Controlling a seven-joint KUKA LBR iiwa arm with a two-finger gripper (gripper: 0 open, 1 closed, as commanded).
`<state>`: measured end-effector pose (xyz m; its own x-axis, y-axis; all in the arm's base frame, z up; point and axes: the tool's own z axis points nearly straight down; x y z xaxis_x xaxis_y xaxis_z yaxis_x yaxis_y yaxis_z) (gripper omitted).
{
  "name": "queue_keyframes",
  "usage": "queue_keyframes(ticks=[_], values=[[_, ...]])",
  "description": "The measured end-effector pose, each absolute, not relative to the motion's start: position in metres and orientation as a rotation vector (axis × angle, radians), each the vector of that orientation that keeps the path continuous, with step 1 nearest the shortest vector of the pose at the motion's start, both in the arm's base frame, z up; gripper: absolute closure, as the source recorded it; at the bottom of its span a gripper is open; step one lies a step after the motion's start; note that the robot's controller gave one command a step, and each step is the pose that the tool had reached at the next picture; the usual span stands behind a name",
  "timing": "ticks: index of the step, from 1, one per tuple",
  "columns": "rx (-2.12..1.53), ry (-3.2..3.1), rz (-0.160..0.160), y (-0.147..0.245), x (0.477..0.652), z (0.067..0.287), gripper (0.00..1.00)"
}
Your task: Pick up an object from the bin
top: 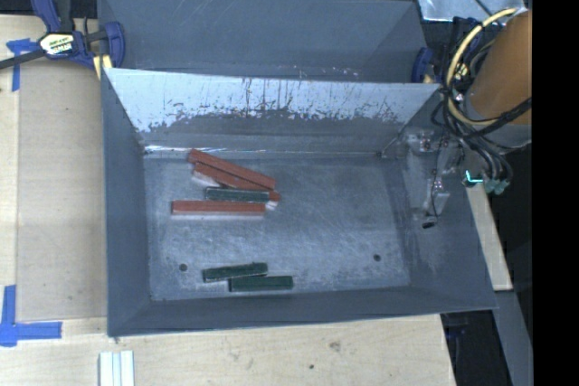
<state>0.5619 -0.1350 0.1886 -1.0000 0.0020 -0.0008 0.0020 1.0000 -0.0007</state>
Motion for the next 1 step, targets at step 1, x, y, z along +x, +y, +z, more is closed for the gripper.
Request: queue_keyframes(ticks=[1], values=[[0.047,3.143,0.005,-0.0716,0.5427,0.1618,0.0]])
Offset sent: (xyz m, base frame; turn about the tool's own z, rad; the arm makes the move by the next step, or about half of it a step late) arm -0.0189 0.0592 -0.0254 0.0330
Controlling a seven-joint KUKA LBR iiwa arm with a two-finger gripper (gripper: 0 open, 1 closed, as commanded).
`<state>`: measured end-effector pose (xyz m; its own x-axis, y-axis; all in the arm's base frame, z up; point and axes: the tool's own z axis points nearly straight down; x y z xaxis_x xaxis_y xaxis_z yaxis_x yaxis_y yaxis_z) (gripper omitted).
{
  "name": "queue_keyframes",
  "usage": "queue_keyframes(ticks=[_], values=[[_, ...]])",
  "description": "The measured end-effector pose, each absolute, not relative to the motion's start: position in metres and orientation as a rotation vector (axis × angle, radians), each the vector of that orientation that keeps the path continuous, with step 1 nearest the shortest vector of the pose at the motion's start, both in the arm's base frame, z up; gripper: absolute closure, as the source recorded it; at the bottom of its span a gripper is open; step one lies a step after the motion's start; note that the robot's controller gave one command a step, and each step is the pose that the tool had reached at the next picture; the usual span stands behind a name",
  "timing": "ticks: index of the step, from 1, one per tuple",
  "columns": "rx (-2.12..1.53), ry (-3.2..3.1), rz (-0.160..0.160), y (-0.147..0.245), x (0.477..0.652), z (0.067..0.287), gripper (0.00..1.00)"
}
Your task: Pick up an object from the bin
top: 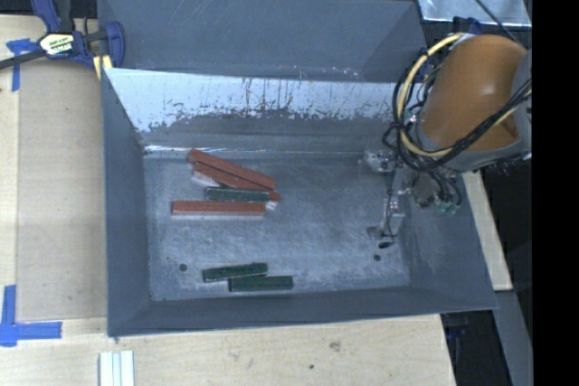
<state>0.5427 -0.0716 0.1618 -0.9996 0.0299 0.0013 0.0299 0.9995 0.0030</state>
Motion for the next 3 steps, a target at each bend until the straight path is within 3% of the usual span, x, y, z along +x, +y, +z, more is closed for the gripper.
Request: queue_keyframes(ticks=[1,2,3], values=[[0.08,-3.148,-0.006,0.038,0.548,0.195,0.0],[-0.008,-3.138,-0.004,0.104,0.528,0.127,0.0],[0.101,-3.144,-0.002,0.152,0.566,0.068,0.0]])
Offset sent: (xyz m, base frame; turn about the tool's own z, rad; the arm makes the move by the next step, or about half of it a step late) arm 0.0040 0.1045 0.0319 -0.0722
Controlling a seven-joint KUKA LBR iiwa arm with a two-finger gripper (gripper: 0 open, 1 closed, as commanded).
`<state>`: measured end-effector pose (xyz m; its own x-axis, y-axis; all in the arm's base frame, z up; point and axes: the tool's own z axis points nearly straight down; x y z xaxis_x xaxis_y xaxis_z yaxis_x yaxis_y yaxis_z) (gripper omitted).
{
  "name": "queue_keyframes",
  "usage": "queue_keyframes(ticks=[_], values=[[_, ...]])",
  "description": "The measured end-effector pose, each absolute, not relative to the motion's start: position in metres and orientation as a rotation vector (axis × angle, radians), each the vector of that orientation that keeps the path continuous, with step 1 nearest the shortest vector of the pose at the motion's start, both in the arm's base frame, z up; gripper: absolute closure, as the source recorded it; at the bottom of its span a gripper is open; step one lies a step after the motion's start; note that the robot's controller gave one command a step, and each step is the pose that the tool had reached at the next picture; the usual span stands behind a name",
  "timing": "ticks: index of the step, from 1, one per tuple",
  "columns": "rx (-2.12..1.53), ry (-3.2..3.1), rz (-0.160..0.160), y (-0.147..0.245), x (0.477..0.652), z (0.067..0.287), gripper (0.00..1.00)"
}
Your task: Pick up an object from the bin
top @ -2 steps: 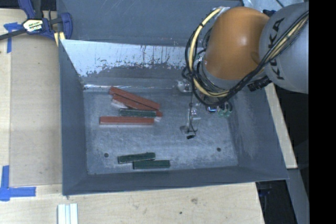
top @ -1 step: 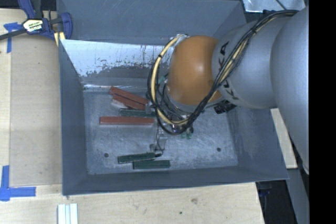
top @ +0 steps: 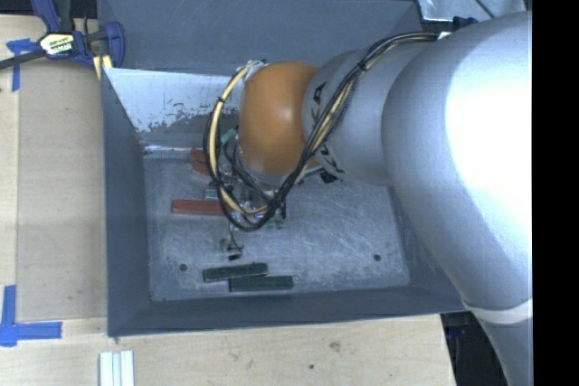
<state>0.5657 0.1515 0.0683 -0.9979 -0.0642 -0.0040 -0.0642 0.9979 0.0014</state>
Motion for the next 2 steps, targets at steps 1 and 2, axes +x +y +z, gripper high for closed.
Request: queue_keyframes(ticks=[1,2], values=[[-0.099,3.125,0.006,0.151,0.569,0.075,1.0],[-0.722,3.045,0.0,0.155,0.547,0.074,1.0]])
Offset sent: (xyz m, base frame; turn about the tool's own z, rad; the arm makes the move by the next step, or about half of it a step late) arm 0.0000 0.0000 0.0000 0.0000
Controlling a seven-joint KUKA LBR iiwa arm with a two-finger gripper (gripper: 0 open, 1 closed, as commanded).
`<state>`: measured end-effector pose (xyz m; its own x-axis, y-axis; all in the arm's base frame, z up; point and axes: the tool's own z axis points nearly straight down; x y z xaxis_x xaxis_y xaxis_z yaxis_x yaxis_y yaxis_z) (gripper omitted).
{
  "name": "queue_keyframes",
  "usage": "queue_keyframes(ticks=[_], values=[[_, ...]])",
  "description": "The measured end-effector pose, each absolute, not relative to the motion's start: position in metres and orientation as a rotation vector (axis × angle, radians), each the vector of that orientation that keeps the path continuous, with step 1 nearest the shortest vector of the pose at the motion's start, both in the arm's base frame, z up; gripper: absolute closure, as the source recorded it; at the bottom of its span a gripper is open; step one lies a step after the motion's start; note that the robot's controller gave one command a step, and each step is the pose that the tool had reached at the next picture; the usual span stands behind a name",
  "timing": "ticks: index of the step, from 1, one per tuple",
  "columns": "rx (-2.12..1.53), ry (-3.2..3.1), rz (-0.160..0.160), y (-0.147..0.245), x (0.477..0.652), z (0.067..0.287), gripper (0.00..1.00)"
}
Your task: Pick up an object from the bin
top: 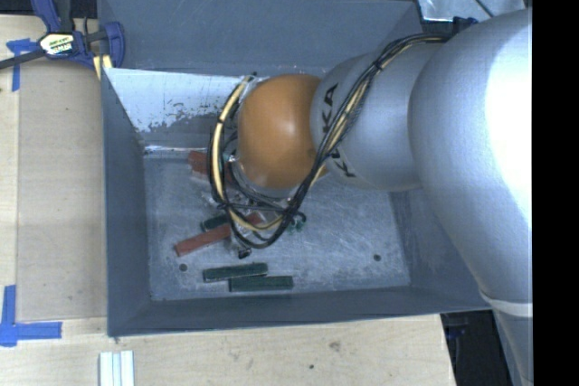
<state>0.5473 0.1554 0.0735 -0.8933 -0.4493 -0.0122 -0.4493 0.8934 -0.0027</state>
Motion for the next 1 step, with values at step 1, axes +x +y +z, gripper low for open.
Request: queue_keyframes(ticks=[1], values=[[-1.202,2.892,0.0,0.1784,0.5076,0.254,1.0]])
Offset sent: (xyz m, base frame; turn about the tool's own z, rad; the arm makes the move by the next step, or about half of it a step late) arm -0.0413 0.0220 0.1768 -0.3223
